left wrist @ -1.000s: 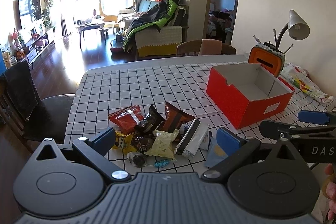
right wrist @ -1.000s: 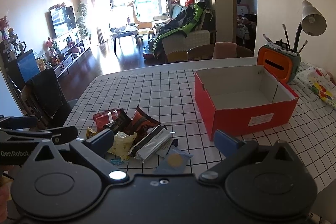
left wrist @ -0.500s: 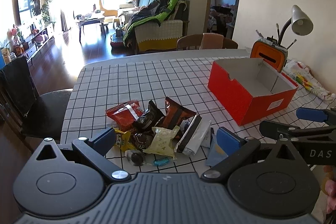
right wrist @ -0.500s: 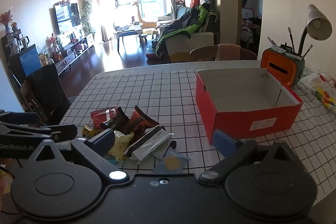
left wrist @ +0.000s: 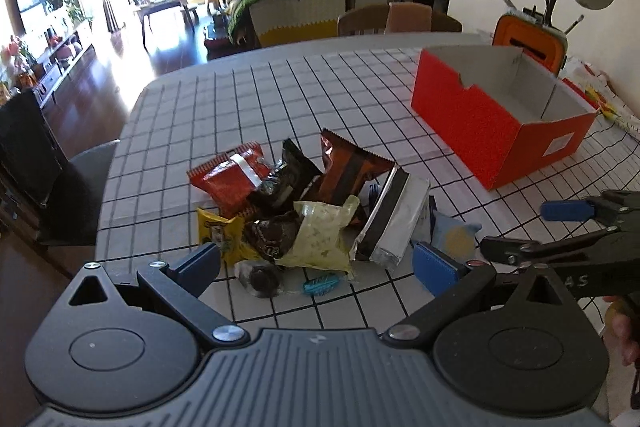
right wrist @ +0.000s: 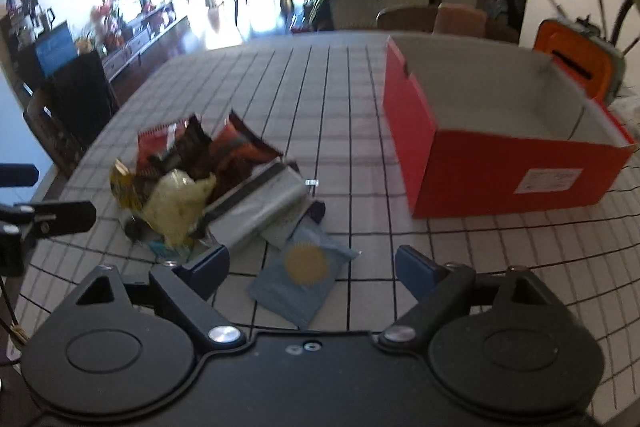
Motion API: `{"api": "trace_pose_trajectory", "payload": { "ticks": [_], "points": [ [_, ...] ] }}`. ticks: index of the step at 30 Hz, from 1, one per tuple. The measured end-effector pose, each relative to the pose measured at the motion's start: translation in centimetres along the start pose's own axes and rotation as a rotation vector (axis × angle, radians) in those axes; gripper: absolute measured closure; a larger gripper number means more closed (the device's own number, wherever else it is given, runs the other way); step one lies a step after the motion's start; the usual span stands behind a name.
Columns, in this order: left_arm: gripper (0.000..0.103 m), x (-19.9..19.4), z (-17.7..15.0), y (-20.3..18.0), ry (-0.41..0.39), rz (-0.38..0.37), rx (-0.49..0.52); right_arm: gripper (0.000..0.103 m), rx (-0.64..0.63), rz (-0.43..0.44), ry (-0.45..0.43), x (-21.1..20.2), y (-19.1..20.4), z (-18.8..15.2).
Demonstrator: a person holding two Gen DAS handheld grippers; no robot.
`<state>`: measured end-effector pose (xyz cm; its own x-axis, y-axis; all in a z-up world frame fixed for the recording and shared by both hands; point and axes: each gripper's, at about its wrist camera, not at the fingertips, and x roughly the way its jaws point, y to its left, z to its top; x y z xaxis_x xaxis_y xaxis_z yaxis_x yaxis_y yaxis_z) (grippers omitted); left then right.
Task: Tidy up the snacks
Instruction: 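Grasp the pale green packet with the left tool while the right tool grasps the blue cookie packet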
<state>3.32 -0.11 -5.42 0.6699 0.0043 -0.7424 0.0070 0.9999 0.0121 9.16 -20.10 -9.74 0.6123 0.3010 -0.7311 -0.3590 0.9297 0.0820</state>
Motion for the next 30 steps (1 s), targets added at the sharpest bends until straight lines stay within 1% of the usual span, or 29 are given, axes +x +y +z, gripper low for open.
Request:
{"api": "trace_pose_trajectory", "payload": {
  "ticks": [2,3,7,11,13,15,16,18,21,27,30],
  "points": [
    [0.001,1.1,0.1,0.0,0.018,-0.006,0.011,0.019,0.011,0.004,0.033,1.2,-0.2,0.1],
    [0.001,1.6,0.2,-0.1,0.024,-0.007,0.020,0.020,0.016,0.009,0.050,1.8,-0.2,0.1],
    [0.001,3.4,0.5,-0.7,0.044,0.001,0.089,0.024,0.021,0.000,0.107,4.2,-0.2,0.5],
    [0.002,4.9,1.0,-1.0,0.058,-0.015,0.147,0.026,0.033,-0.013,0.134,6.0,0.0,1.0],
    [0.006,5.9,1.4,-1.0,0.074,-0.024,0.163,0.028,0.037,-0.020,0.152,6.6,0.2,1.2],
    [0.016,6.8,1.8,-1.0,0.089,-0.033,0.173,0.030,0.029,-0.031,0.166,7.0,0.4,1.2],
    [0.019,7.2,1.9,-1.0,0.096,-0.036,0.173,0.031,0.028,-0.032,0.169,7.1,0.4,1.2],
    [0.029,7.9,2.2,-1.0,0.109,-0.039,0.170,0.032,0.024,-0.033,0.173,7.4,0.4,1.3],
    [0.037,9.0,2.3,-1.0,0.129,-0.044,0.168,0.032,0.012,-0.040,0.178,7.5,0.6,1.3],
    [0.044,11.0,1.9,-0.8,0.184,-0.046,0.161,0.033,-0.005,-0.058,0.207,8.0,0.8,1.1],
    [0.045,11.4,2.1,-0.7,0.187,-0.050,0.147,0.036,0.000,-0.053,0.215,8.3,0.8,1.0]
  ]
}}
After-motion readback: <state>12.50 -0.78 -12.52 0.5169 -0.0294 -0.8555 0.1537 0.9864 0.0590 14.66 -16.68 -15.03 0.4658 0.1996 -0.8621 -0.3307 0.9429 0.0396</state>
